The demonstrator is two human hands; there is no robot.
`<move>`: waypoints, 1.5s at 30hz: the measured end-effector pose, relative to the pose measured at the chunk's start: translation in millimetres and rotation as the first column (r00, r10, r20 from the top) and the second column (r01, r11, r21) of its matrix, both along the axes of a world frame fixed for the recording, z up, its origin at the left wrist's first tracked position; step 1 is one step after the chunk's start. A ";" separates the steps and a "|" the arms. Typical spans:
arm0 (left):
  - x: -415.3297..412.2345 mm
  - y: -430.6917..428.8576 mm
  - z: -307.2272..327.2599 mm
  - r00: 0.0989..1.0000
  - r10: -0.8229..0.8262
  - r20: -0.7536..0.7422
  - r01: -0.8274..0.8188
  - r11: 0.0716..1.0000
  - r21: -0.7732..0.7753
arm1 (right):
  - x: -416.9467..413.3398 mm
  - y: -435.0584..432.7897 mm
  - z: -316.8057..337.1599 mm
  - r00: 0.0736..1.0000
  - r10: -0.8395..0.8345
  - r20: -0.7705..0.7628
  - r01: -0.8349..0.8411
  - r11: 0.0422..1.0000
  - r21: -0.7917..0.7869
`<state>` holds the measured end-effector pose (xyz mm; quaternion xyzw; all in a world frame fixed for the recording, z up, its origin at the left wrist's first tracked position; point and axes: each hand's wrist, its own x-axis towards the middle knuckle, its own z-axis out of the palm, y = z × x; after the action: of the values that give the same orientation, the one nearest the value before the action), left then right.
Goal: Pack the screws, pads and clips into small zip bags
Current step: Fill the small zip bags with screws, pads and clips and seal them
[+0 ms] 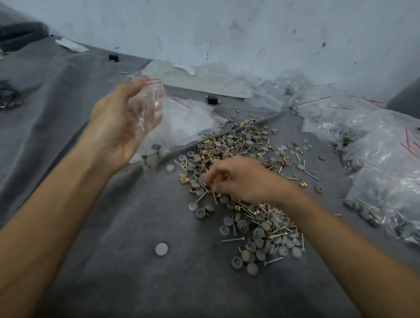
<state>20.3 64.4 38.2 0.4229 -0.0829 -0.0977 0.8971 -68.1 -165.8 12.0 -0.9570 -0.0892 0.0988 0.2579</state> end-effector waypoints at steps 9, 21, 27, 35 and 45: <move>7.9 11.8 1.0 0.993 0.080 0.090 -0.094 0.983 0.156 | 9.8 13.1 -7.2 1.000 0.000 -0.009 -0.003 0.963 -0.268; 0.6 4.3 -12.0 0.921 0.091 0.378 -0.269 0.851 0.452 | 20.0 33.5 -14.1 0.956 0.259 0.135 -0.108 0.742 -0.662; -1.1 2.3 -14.6 0.916 0.060 0.396 -0.260 0.843 0.471 | 17.3 35.9 -6.6 0.970 0.241 -0.017 -0.184 0.694 -0.696; -10.1 -9.0 -24.6 0.883 -0.083 0.461 -0.243 0.761 0.602 | 8.4 9.1 -5.6 0.994 0.053 0.098 -0.005 0.903 -0.430; -33.5 -33.2 -31.4 0.844 -0.260 0.468 -0.130 0.748 0.650 | -1.1 -54.7 19.3 0.937 -0.290 0.193 0.249 0.945 0.211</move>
<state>-13.2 31.3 6.8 0.7182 -0.3030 -0.0321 0.6255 -69.2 -220.5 31.4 -0.9372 0.0063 -0.0534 0.3446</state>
